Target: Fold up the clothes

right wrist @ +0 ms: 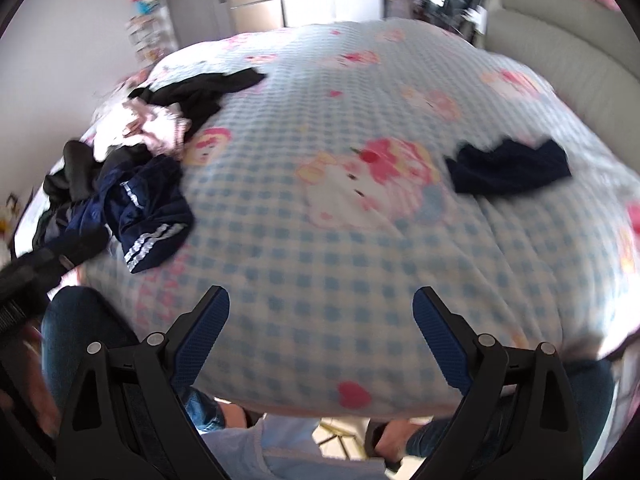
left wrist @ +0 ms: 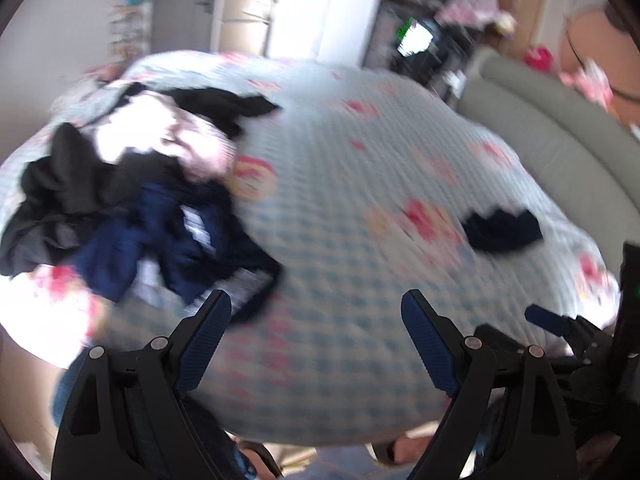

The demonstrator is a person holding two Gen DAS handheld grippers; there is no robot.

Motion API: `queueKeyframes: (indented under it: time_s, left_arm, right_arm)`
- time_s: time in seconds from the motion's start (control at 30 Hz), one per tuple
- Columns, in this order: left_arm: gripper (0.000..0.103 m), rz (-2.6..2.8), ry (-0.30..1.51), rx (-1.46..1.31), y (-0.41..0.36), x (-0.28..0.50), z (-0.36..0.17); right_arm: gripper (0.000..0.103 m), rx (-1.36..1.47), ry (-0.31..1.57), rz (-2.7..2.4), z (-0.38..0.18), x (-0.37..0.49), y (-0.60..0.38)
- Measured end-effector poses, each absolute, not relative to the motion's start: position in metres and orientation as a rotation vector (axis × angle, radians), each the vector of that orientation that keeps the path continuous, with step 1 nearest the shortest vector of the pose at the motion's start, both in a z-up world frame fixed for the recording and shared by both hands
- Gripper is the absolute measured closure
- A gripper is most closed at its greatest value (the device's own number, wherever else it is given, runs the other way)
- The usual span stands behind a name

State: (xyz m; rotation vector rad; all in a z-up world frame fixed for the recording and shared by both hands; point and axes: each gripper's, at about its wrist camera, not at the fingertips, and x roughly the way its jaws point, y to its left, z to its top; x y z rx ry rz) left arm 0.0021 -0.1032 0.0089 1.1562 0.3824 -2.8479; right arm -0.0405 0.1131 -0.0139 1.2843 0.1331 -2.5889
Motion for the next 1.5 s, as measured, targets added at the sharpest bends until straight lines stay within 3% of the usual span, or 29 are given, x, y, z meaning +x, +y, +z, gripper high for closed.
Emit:
queueKeyframes:
  time_s: [0.23,0.6,0.77,0.83,0.87,0.9,0.93,1.03,1.5]
  left_arm:
    - [0.014,-2.640,0.538,1.153,-0.197,-0.012,-0.001]
    - [0.014,-2.532,0.506,1.220,-0.244,-0.070,-0.047]
    - [0.016,-2.510,0.587,1.320,-0.251,-0.103,-0.079]
    - [0.026,-2.509,0.577,1.357,-0.246,-0.114,-0.091]
    - [0.045,-2.497,0.554,1.376,-0.243,-0.118,-0.095]
    - [0.061,-2.486,0.518,1.392,-0.237,-0.122,-0.098]
    - [0.065,-2.494,0.496,1.389,-0.232,-0.122,-0.097]
    - [0.077,-2.530,0.451,1.381,-0.215,-0.119,-0.090]
    - [0.090,-2.958,0.303,1.509,-0.014,-0.099,-0.039]
  right_arm:
    - [0.008,1.223,0.199,-2.467,-0.011,-0.077,0.037]
    - [0.008,1.294,0.308,-2.267,-0.071,-0.118,-0.062]
    - [0.025,1.435,0.215,-2.171,-0.110,-0.150,-0.085]
    - [0.038,1.465,0.218,-2.126,-0.124,-0.156,-0.091]
    - [0.044,1.464,0.217,-2.102,-0.128,-0.157,-0.093]
    - [0.057,1.456,0.216,-2.091,-0.130,-0.157,-0.093]
    - [0.071,1.436,0.210,-2.095,-0.129,-0.156,-0.090]
    - [0.094,1.373,0.187,-2.136,-0.117,-0.151,-0.072]
    - [0.097,1.295,-0.007,-2.482,-0.049,-0.114,0.113]
